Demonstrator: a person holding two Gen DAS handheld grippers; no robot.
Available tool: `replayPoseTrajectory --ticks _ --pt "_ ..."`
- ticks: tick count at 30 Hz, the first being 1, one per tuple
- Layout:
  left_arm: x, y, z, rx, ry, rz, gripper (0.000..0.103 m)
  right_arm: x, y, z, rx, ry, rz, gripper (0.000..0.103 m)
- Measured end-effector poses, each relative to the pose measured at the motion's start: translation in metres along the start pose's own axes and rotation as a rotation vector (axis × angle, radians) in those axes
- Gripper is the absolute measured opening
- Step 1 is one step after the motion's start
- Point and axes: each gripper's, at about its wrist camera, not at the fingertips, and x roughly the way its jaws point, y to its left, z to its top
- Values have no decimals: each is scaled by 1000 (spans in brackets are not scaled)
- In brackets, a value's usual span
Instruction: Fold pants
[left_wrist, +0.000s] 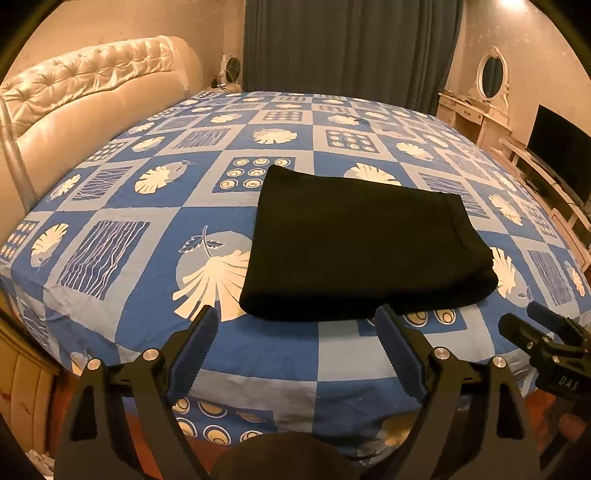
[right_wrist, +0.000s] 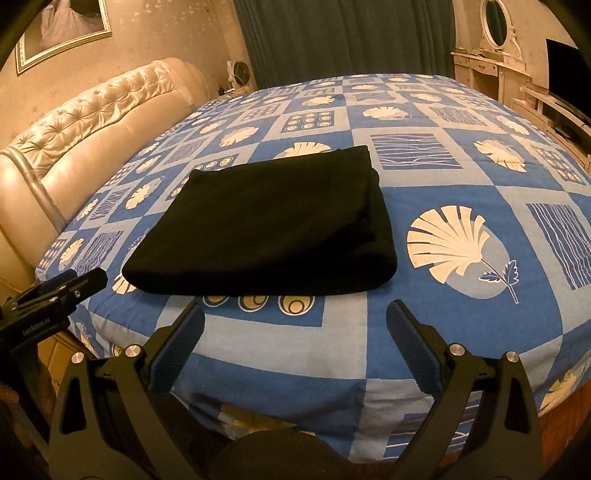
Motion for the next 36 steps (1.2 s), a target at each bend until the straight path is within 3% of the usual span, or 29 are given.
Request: replayPoseTrajectory --ticks 15,26,36 --pt "-5 -16 1 64 -30 45 86 1 0 -2 3 4 2 99" --pt "-19 -16 5 26 -109 17 90 1 0 -4 4 8 3 99" --pt "-15 -9 3 -50 -83 38 90 4 3 -14 6 25 7 99"
